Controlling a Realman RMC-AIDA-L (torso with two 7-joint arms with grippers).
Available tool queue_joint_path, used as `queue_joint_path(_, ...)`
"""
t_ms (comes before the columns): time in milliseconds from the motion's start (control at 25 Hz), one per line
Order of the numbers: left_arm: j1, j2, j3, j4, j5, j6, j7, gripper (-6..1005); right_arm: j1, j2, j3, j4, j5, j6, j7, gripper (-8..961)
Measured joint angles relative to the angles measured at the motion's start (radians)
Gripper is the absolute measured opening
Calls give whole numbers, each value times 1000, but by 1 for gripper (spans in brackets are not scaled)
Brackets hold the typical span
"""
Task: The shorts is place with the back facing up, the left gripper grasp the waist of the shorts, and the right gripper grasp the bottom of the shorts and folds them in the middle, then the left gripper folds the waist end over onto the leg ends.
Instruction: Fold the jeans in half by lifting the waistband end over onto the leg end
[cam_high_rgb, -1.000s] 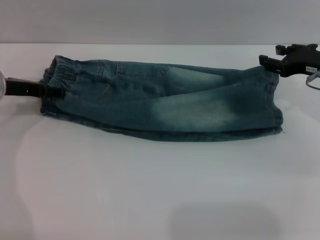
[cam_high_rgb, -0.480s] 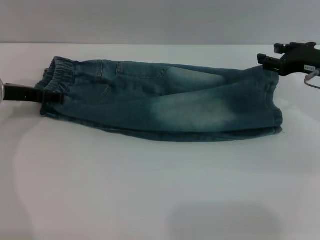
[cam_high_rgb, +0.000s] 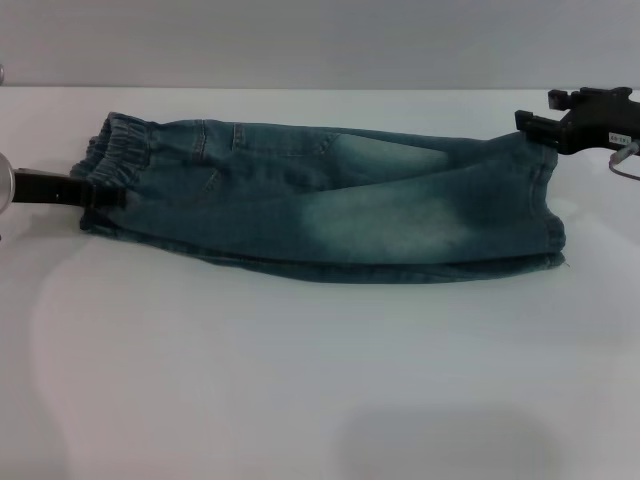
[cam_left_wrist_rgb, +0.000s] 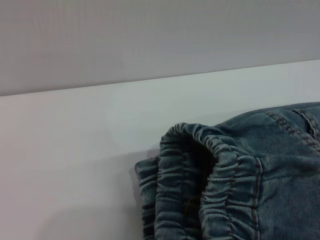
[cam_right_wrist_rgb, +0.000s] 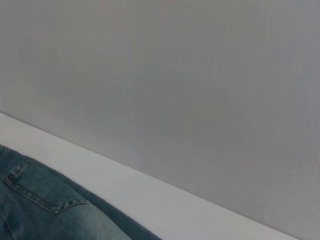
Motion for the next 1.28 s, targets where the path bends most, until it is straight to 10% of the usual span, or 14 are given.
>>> queue_joint_path(1280,8,-24,0,59,0,-42,13,145,4,0,0,28,22,23,-31,527)
